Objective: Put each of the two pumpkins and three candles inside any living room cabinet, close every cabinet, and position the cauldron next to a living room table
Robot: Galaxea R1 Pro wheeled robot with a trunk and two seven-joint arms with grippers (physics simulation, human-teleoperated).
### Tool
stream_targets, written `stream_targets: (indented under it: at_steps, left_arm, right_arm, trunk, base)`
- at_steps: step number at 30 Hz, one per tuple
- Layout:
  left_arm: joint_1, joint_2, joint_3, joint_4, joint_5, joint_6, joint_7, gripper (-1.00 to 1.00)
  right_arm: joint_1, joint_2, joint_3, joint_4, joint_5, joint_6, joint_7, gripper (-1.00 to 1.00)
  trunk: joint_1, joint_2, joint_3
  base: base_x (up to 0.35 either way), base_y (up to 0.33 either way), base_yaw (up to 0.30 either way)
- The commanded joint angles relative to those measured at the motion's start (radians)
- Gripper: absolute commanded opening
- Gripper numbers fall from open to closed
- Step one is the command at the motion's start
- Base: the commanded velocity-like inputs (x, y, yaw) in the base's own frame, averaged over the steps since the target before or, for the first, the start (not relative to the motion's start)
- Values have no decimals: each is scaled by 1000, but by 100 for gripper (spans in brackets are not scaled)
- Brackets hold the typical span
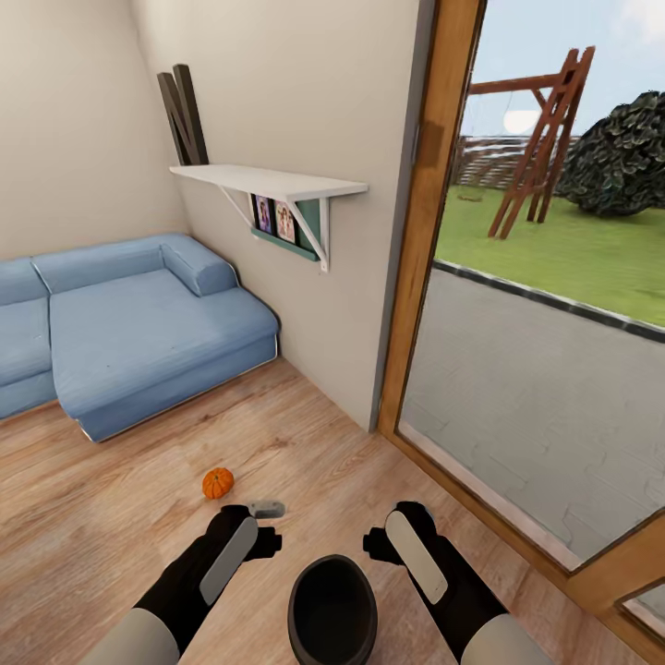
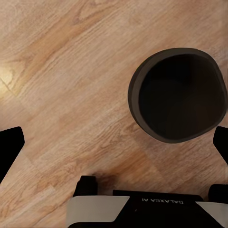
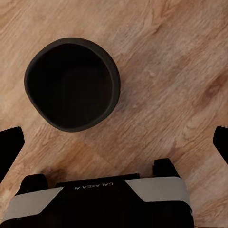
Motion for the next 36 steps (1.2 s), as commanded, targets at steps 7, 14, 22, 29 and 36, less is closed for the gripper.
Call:
stream_targets:
  at_steps: [7,14,22,29,36]
  left_arm:
    - [-1,-1,4,-1,19,3,10,100]
    - [-1,-1,5,29,21,2,3,100]
    - [0,0,0,37,21,-2,0,100]
    - [1,-1,-1,37,21,-2,-1,100]
    - [1,-3,-2,37,23,-5,-1,100]
  right_arm:
    - [-1,0,2,42,-18,2,57,100]
    - [-1,0,4,37,-18,2,66,100]
    - [-1,0,5,30,-17,-5,64,100]
    - [-1,-2,5,30,-17,-7,64,100]
    - [-1,0,5,29,-17,-8,66,100]
  trunk:
    - [27,-50,-23]
    - [54,-99,-45]
    - [65,-120,-54]
    - [84,-155,-70]
    - [111,-204,-92]
  base:
    - [0,0,0]
    - [0,0,0]
    - [0,0,0]
    - [0,0,0]
    - [0,0,0]
